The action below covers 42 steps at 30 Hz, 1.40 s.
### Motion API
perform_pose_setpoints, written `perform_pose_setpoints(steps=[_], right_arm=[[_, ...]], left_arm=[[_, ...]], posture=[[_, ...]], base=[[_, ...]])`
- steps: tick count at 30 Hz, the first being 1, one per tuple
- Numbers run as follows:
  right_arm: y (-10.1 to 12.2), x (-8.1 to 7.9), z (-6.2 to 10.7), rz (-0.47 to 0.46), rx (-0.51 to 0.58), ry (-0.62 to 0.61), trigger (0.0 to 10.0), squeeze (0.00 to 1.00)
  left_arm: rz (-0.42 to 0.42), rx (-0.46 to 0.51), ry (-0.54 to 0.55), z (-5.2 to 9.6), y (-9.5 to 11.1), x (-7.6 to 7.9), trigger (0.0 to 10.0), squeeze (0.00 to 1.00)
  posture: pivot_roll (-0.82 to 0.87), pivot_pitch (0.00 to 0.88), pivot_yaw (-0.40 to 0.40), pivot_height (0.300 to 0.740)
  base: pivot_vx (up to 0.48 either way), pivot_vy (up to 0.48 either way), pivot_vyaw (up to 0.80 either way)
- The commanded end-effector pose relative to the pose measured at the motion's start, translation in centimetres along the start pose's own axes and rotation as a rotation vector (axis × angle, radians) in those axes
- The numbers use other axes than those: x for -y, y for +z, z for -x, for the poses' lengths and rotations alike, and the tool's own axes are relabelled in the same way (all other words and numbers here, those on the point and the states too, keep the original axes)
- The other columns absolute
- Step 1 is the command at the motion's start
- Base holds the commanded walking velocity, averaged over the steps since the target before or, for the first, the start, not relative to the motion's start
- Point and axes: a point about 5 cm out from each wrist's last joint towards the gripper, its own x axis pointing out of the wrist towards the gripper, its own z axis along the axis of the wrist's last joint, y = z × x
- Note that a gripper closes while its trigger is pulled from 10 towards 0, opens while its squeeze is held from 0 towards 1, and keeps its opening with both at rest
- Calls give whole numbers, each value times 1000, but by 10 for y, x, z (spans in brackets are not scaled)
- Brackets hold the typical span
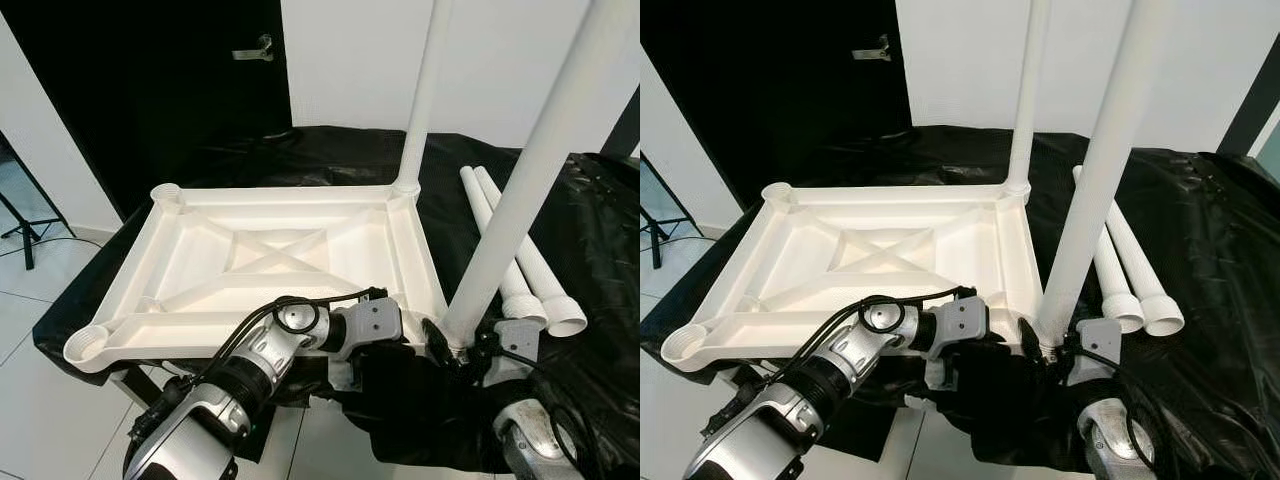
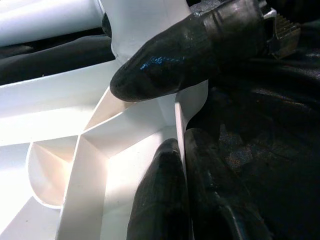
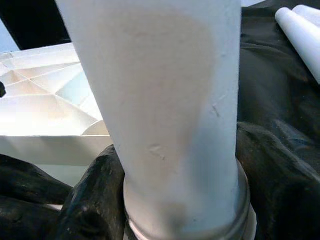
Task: Building children table
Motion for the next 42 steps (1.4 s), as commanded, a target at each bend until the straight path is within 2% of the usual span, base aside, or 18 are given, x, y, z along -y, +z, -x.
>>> perform_pose_setpoints(steps=[1, 6, 7, 9, 10, 12, 15, 16, 18, 24, 26, 27, 28, 32, 36, 42], right_arm=[[-3, 22, 4, 30, -20, -146, 0, 0], [-2, 22, 1, 37, -15, -142, 0, 0], [2, 17, -4, 47, 11, -86, 10000, 780], [2, 17, -4, 47, 11, -86, 10000, 780], [4, 15, -5, 47, 24, -63, 10000, 1000], [8, 10, -10, 63, 42, 48, 10000, 1000], [10, 7, -13, 74, 44, 115, 10000, 1000], [11, 6, -16, 79, 39, 168, 10000, 0], [14, 8, -18, 94, 31, 270, 10000, 0], [14, 11, -20, 97, -9, 390, 10000, 0], [12, 11, -20, 64, -39, 410, 10000, 0], [11, 11, -21, 38, -59, 423, 2824, 0], [11, 11, -20, 30, -69, 457, 0, 0], [9, 9, -18, 25, -87, 525, 0, 0], [9, 9, -18, 13, -91, 522, 0, 0], [7, 4, -9, 39, -42, 422, 0, 0]], left_arm=[[185, -160, -124, -3, -53, 38, 10000, 0], [184, -162, -124, -3, -53, 37, 10000, 0], [181, -160, -124, -3, -51, 36, 10000, 0], [181, -160, -124, -3, -51, 36, 10000, 0], [180, -159, -124, -3, -51, 35, 10000, 0], [181, -159, -125, -3, -51, 35, 10000, 0], [181, -160, -125, -3, -52, 36, 10000, 0], [182, -159, -127, -4, -51, 36, 10000, 0], [182, -155, -130, -5, -50, 36, 10000, 0], [183, -156, -126, -6, -50, 36, 10000, 0], [184, -157, -125, -6, -50, 36, 10000, 0], [184, -158, -124, -6, -50, 35, 10000, 0], [183, -159, -124, -6, -50, 35, 10000, 0], [181, -160, -123, -5, -49, 35, 10000, 0], [180, -160, -123, -5, -49, 34, 10000, 0], [177, -159, -128, -4, -49, 35, 10000, 0]], posture=[[169, 0, -16, 740], [168, 0, -15, 740], [165, 0, -16, 740], [165, 0, -16, 740], [165, 0, -16, 740], [158, 0, -15, 740], [158, 0, -15, 740], [154, 0, -15, 740], [154, 0, -17, 740], [153, 0, -18, 740], [152, 0, -16, 740], [152, 0, -16, 740], [152, 0, -16, 740], [153, 0, -13, 740], [153, 0, -13, 740], [152, 0, -6, 740]], base=[[0, 0, 0], [0, 0, 0], [0, 0, 0], [0, 0, 0], [0, 0, 0], [0, 0, 0], [0, 0, 0], [0, 0, 0], [0, 0, 0], [0, 0, 0], [0, 0, 0], [0, 0, 0], [0, 0, 0], [0, 0, 0], [0, 0, 0], [0, 0, 0]])
